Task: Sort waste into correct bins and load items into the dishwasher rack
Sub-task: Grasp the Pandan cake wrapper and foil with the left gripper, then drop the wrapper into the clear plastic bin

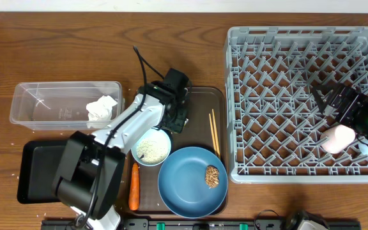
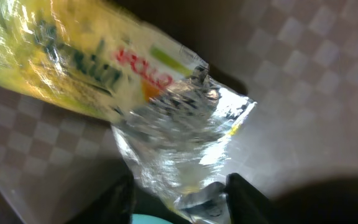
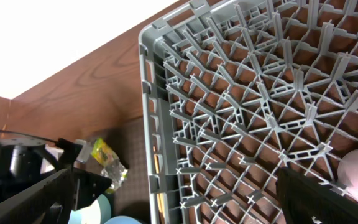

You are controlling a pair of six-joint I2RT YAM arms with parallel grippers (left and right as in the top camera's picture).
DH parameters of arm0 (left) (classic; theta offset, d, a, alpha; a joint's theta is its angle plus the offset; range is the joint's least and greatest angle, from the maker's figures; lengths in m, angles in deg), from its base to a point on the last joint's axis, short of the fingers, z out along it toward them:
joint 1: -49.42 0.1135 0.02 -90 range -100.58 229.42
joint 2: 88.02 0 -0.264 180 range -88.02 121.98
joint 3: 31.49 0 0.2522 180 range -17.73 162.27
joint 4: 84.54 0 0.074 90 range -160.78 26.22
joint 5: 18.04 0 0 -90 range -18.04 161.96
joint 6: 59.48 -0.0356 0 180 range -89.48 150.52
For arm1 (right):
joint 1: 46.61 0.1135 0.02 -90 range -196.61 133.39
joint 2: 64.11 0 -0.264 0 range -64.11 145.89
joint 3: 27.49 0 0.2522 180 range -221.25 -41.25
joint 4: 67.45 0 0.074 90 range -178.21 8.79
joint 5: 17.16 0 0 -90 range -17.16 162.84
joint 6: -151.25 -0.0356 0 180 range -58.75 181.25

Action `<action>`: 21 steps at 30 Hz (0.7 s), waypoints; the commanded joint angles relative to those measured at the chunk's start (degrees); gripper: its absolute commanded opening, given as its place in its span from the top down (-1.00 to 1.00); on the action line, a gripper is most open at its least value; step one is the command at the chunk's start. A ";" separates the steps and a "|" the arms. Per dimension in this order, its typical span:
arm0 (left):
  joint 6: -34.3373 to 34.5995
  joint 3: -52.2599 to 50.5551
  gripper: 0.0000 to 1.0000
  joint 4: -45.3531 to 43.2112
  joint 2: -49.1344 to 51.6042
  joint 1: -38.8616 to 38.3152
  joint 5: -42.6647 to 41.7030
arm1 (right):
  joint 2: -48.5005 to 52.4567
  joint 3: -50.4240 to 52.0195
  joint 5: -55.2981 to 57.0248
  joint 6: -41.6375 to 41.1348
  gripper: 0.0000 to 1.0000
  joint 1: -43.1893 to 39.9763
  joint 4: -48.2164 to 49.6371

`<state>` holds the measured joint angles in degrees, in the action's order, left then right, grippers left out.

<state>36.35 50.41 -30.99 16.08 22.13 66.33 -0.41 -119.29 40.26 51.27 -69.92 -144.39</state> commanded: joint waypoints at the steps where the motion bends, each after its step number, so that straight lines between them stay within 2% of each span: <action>1: -0.68 -0.37 0.29 -0.02 2.05 -0.11 0.24 | 0.07 -0.17 -0.22 0.85 -0.93 1.27 -0.17; 3: -0.68 -0.37 0.58 0.00 2.40 -0.11 0.24 | 0.07 -0.17 -0.22 0.85 -0.93 1.27 -0.28; 4: -0.68 -0.37 0.88 0.02 2.40 -0.11 0.24 | 0.07 -0.17 -0.22 0.85 -0.93 1.27 -0.31; 13: -0.66 8.28 0.88 5.70 -6.16 1.09 0.66 | 0.07 -0.17 -0.22 0.85 -0.94 1.27 -0.52; 18: -0.39 11.32 0.87 8.79 -14.88 4.02 10.05 | 0.07 -0.17 -0.22 0.85 -0.93 1.27 -0.72; 21: 6.45 11.30 0.88 11.56 -18.78 8.70 18.05 | 0.07 -0.17 -0.22 0.85 -0.94 1.27 -0.70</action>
<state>37.51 61.67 -21.42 -0.21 26.76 74.37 -0.41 -119.29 40.26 51.27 -69.92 -144.91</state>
